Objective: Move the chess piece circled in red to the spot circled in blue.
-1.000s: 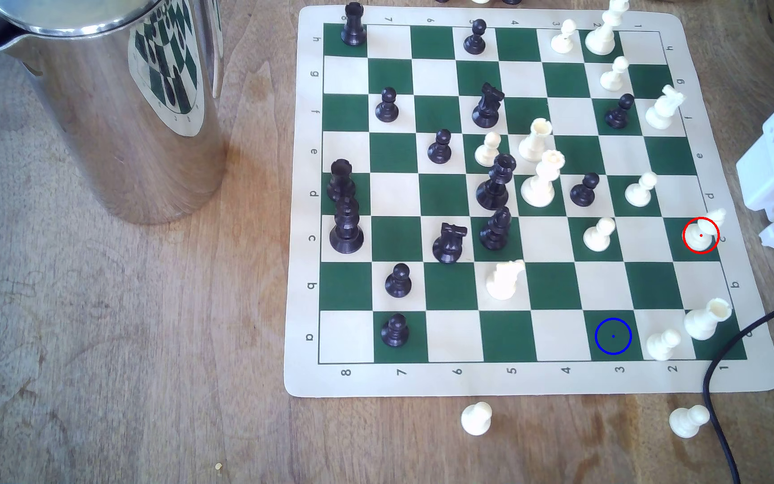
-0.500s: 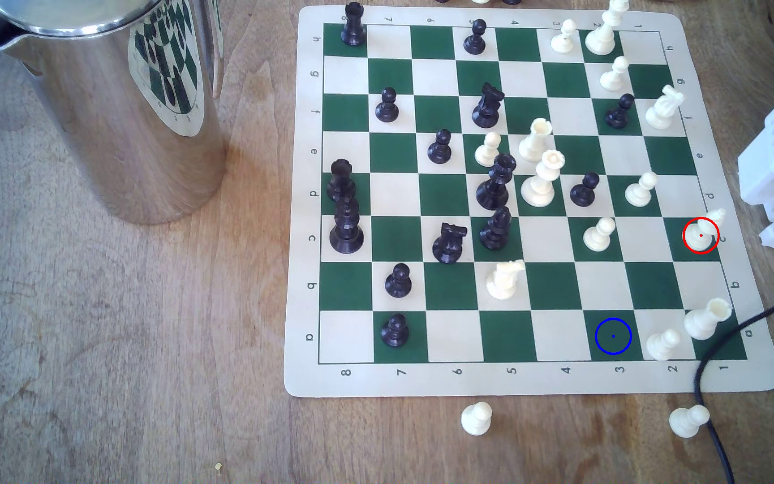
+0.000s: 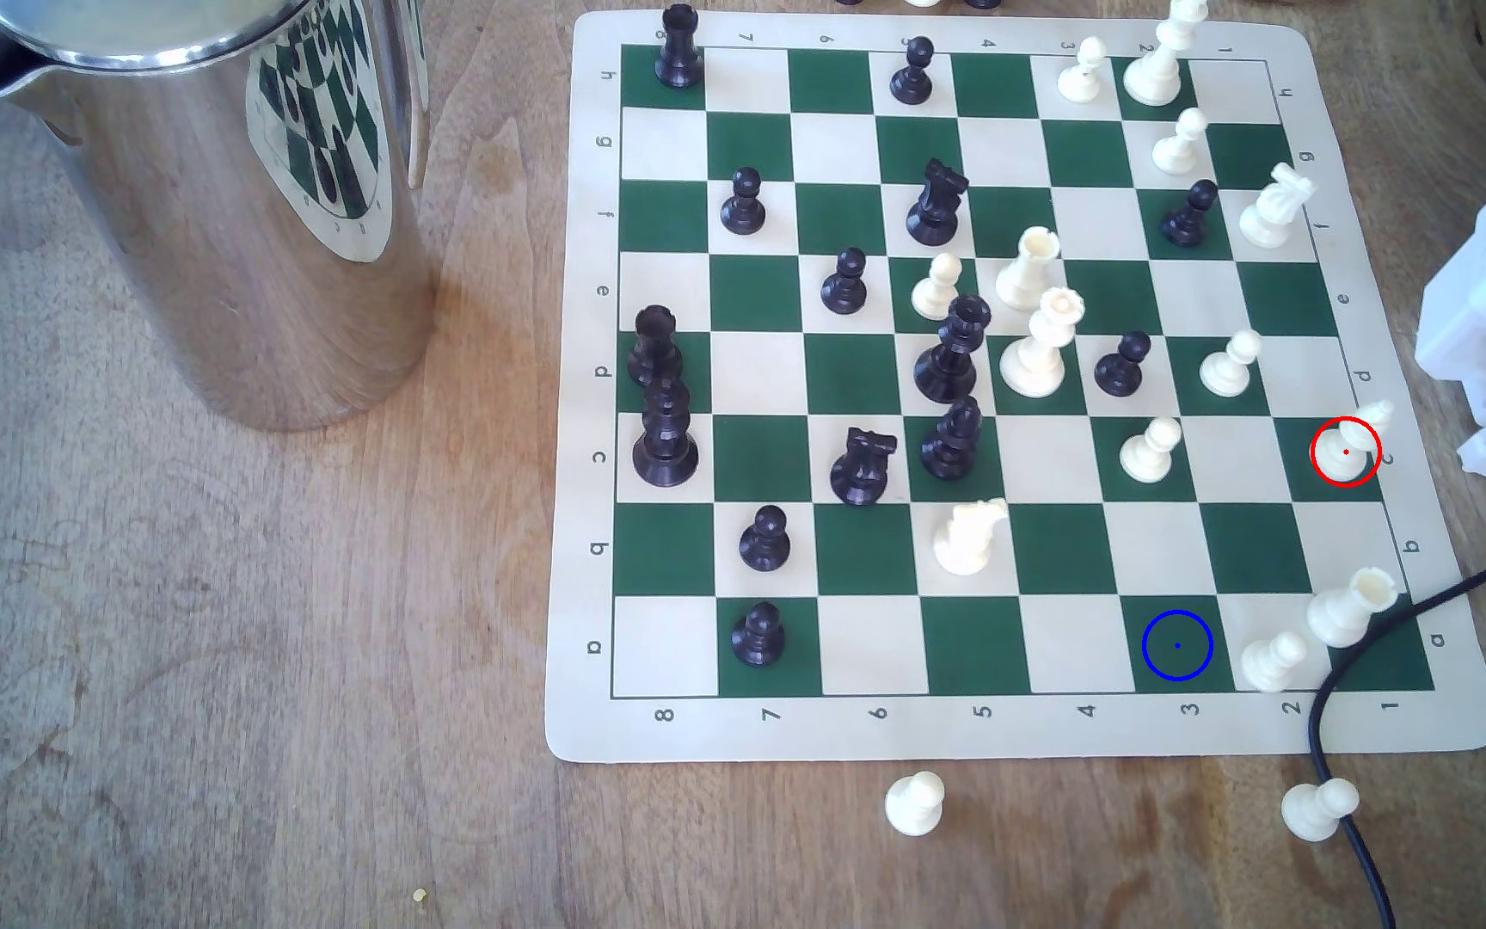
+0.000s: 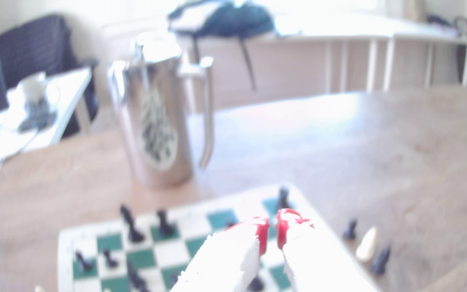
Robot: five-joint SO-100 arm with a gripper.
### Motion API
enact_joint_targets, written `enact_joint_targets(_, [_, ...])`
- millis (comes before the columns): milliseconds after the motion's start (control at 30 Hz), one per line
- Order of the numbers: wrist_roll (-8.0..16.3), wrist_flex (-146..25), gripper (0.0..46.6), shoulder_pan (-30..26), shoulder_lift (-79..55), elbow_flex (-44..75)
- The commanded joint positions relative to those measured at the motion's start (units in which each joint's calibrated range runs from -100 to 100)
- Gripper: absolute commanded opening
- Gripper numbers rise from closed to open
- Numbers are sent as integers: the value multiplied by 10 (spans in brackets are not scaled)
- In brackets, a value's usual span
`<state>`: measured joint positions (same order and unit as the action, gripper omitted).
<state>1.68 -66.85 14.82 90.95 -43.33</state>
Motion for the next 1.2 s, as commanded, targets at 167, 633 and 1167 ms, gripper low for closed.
enact_joint_targets(167, [63,-319,12,-153,-182,100])
enact_joint_targets(633, [105,-320,135,-254,-329,-46])
enact_joint_targets(1167, [130,-282,200,-346,-331,-120])
